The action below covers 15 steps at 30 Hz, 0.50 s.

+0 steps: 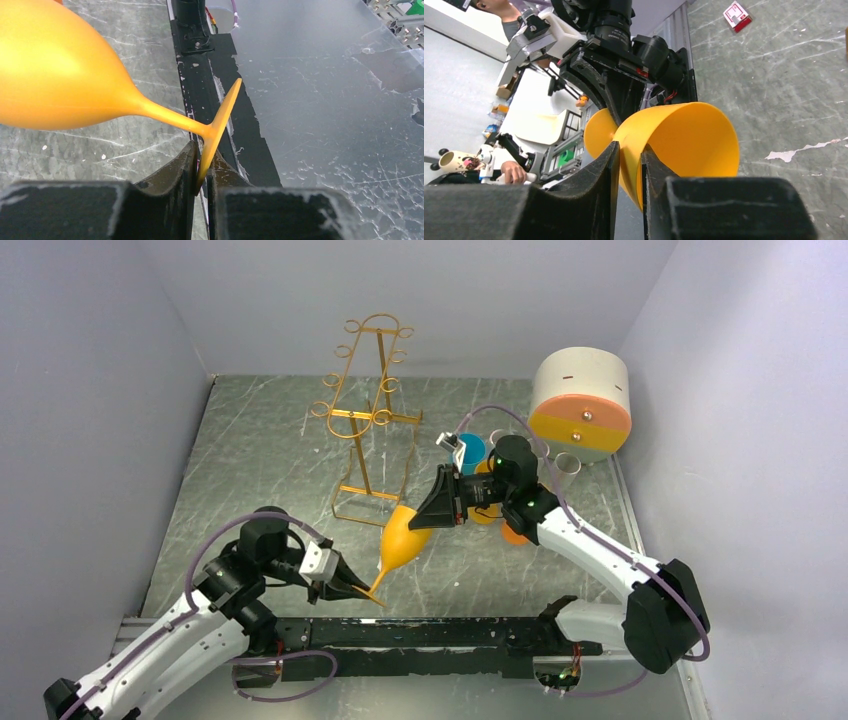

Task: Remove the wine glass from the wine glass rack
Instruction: Place the wine glass at the center of the board.

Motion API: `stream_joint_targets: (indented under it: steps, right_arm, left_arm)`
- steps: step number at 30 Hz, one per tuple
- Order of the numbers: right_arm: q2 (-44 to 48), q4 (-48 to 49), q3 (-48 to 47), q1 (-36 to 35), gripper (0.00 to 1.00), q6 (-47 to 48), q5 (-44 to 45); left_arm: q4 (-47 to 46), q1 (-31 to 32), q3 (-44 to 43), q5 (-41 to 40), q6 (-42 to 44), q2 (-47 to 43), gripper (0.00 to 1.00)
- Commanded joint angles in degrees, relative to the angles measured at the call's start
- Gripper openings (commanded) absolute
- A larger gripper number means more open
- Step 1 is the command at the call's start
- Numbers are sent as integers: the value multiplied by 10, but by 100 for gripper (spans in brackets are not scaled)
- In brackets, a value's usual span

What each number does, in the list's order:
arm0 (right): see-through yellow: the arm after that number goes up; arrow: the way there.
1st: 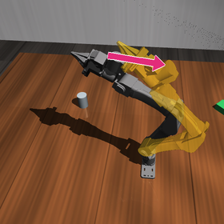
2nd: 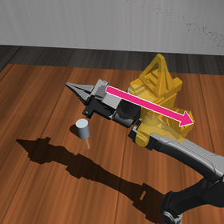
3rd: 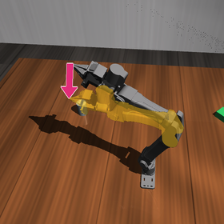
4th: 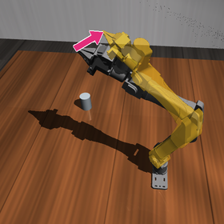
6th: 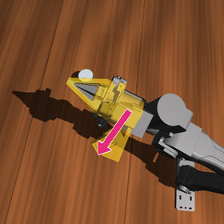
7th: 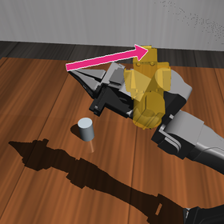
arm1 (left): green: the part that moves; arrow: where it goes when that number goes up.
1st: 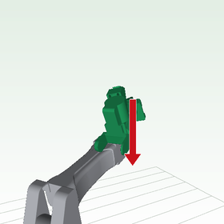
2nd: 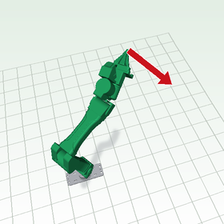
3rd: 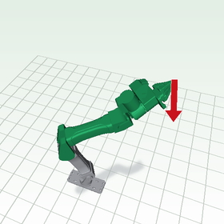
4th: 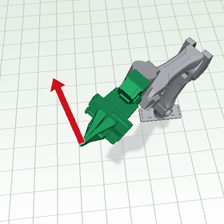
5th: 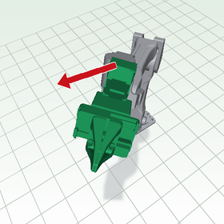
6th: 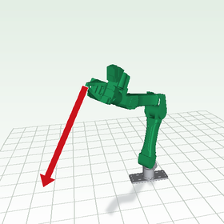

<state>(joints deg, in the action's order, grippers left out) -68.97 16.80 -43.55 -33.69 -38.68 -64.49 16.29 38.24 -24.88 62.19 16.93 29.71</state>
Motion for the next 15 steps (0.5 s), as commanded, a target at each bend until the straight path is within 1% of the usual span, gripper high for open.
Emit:
stream_joint_targets:
  steps: [1, 4, 5, 7, 9, 12, 13, 15]
  right_arm:
    - [8, 34, 15, 1, 9, -16, -22]
    - [11, 0, 12, 1, 6, 10, -11]
    - [12, -8, 12, 1, 5, 16, -10]
    - [16, -21, 9, 1, 2, 29, -4]
    - [19, -32, 6, 1, 0, 35, 3]
    - [21, -33, 5, 1, 0, 35, 3]
    - [23, -37, 6, 0, 0, 38, 7]
    - [25, -45, 6, 0, 0, 43, 17]
  left_arm:
    - [-13, 1, -9, -20, 2, 14, 16]
    - [2, 1, -17, -14, 18, 19, 17]
    - [5, 0, -18, -14, 22, 17, 20]
    - [2, 1, -15, -24, 19, 6, 32]
    - [-2, 0, -12, -29, 11, -5, 36]
    - [-4, 0, -13, -21, 11, -17, 43]
    - [-6, 1, -11, -26, 8, -21, 47]
    - [-7, 1, -10, -32, 5, -21, 50]
